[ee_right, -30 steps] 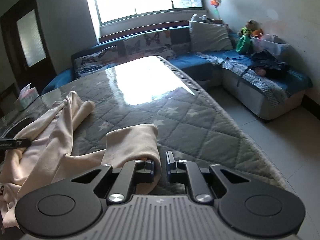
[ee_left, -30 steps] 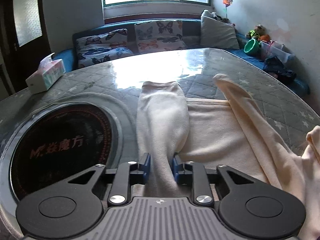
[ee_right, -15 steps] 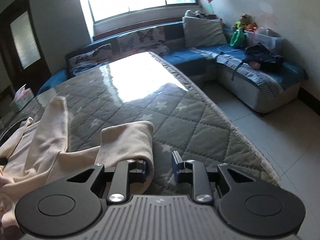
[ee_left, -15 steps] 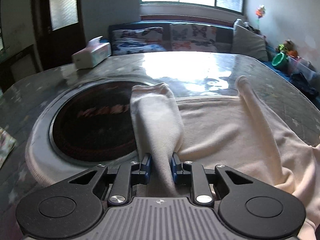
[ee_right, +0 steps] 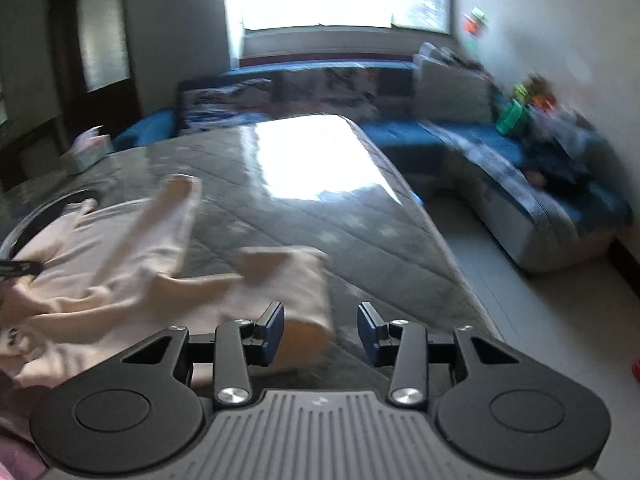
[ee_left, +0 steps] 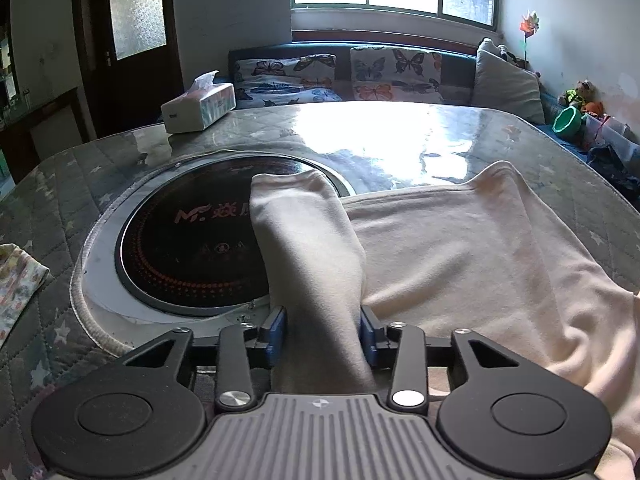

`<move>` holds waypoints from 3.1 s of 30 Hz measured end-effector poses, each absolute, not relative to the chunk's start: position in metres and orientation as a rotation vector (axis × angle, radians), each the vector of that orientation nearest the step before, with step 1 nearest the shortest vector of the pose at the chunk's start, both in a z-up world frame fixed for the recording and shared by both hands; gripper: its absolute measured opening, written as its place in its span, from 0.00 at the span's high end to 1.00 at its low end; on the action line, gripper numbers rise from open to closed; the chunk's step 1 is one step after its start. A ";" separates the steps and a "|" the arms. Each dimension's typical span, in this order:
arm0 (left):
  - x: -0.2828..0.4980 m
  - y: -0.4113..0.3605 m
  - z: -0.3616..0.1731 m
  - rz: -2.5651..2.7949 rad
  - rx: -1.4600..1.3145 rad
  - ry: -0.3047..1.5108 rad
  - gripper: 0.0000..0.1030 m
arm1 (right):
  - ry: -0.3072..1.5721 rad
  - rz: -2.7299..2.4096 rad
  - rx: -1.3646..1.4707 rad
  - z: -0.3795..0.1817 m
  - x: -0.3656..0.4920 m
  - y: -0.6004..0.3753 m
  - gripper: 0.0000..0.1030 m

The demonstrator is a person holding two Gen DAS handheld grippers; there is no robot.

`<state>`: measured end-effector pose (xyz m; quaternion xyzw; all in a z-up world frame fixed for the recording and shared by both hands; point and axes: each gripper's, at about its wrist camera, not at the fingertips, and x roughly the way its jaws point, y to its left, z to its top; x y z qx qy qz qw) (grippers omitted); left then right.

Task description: Fold clothes

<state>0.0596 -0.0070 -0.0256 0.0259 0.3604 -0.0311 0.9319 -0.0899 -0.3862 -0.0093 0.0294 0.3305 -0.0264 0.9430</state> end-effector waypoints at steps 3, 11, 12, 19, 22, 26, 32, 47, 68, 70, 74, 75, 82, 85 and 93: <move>0.060 -0.007 -0.026 -0.055 0.049 0.739 0.55 | 0.676 0.034 0.027 -0.012 -0.074 -0.366 0.60; 0.061 0.000 -0.026 -0.046 0.030 0.752 0.46 | 0.723 0.035 -0.081 -0.043 -0.050 -0.342 0.84; 0.060 -0.001 -0.027 -0.045 0.036 0.750 0.46 | 0.720 0.021 -0.089 -0.042 -0.051 -0.344 0.85; 0.062 0.000 -0.028 -0.025 0.044 0.747 0.35 | 0.662 -0.213 -0.082 -0.030 -0.057 -0.391 0.94; 0.063 0.000 -0.028 -0.016 0.049 0.749 0.32 | 0.664 -0.308 -0.051 -0.026 -0.057 -0.413 0.90; 0.064 -0.003 -0.025 -0.005 0.072 0.744 0.31 | 0.640 -0.299 -0.029 -0.020 -0.057 -0.419 0.87; 0.063 -0.008 -0.013 -0.008 0.089 0.703 0.31 | 0.664 -0.136 -0.042 -0.030 -0.034 -0.394 0.73; 0.141 0.014 -0.002 0.054 0.071 0.685 0.31 | 0.722 -0.171 0.040 -0.047 -0.018 -0.411 0.59; 0.228 0.041 -0.034 -0.005 -0.062 0.749 0.63 | 0.730 -0.195 0.061 -0.048 -0.015 -0.415 0.47; 0.226 0.040 -0.033 -0.010 -0.077 0.738 0.79 | 0.728 -0.197 0.057 -0.048 -0.015 -0.414 0.46; 0.220 0.043 -0.031 -0.002 -0.099 0.718 0.91 | 0.723 -0.201 0.059 -0.049 -0.016 -0.415 0.46; 0.217 0.045 -0.030 0.011 -0.102 0.711 0.91 | 0.721 -0.202 0.060 -0.049 -0.016 -0.415 0.45; 0.175 0.068 0.006 0.087 -0.135 0.595 0.91 | 0.719 -0.205 0.051 -0.049 -0.016 -0.414 0.43; 0.146 0.084 0.028 0.136 -0.142 0.523 0.91 | 0.714 -0.210 0.036 -0.050 -0.016 -0.413 0.41; 0.056 0.136 0.068 0.316 -0.147 0.411 0.91 | 0.701 -0.213 0.016 -0.051 -0.019 -0.411 0.40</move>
